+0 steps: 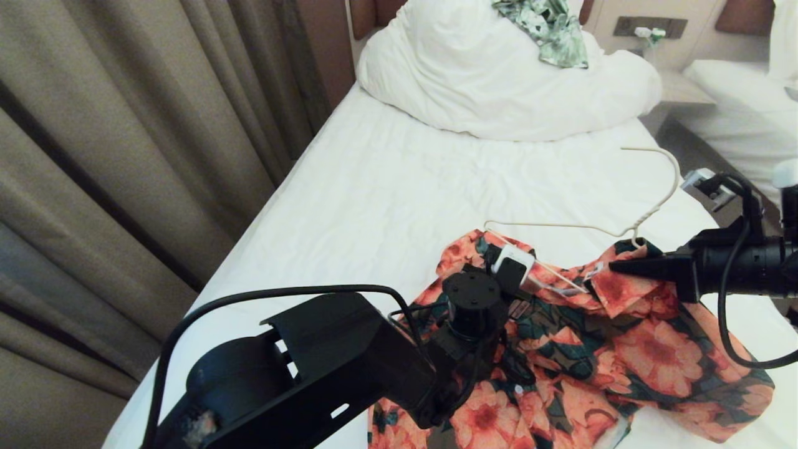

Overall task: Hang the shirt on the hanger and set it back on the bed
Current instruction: Hook the other side of the shirt onto the hanger

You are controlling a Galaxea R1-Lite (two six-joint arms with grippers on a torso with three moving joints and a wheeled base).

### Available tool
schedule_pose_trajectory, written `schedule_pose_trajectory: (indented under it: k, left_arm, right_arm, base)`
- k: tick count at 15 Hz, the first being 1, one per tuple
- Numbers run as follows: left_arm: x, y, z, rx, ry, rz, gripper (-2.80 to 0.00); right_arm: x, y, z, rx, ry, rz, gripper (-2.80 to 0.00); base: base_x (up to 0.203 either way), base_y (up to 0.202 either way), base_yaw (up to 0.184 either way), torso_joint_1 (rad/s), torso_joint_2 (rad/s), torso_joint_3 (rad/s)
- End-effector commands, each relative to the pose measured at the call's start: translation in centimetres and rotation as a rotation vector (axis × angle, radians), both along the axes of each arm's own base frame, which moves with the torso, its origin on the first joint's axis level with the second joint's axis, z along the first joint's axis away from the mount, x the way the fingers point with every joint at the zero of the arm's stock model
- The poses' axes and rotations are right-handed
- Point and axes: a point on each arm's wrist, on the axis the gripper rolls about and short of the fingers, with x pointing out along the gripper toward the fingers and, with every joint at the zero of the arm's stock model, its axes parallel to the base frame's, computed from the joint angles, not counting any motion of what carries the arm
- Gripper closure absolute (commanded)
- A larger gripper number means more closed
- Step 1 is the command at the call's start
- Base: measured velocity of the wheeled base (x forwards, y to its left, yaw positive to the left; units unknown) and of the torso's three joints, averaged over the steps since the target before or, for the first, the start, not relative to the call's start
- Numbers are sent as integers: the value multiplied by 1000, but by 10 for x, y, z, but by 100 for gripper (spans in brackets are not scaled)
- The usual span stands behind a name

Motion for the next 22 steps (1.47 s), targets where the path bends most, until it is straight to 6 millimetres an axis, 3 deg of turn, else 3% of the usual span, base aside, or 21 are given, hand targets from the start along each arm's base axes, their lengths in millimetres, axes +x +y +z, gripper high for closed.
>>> schedule_pose_trajectory:
  k: [1, 3, 7, 12, 16, 22]
  left_arm:
    - [14, 13, 11, -4, -5, 43, 0]
    - [27, 27, 14, -7, -6, 82, 0]
    - [49, 49, 25, -15, -24, 145, 0]
    - [60, 58, 51, -50, -64, 175, 0]
    - [51, 65, 82, -98, -105, 174, 0]
    - [20, 70, 125, -156, -151, 135, 0]
  right_arm:
    - [3, 1, -2, 22, 15, 49, 0]
    - [9, 2, -8, 24, 32, 60, 0]
    - [2, 4, -9, 27, 63, 95, 0]
    - [0, 6, -12, 12, 76, 125, 0]
    - [2, 15, -18, 8, 106, 159, 0]
    - [4, 17, -5, 9, 92, 166, 0]
  base:
    - [0, 0, 0, 0, 0, 0]
    - [0, 0, 0, 0, 0, 0]
    - [0, 0, 0, 0, 0, 0]
    - [0, 0, 0, 0, 0, 0]
    - [0, 0, 0, 0, 0, 0]
    - [0, 0, 0, 0, 0, 0]
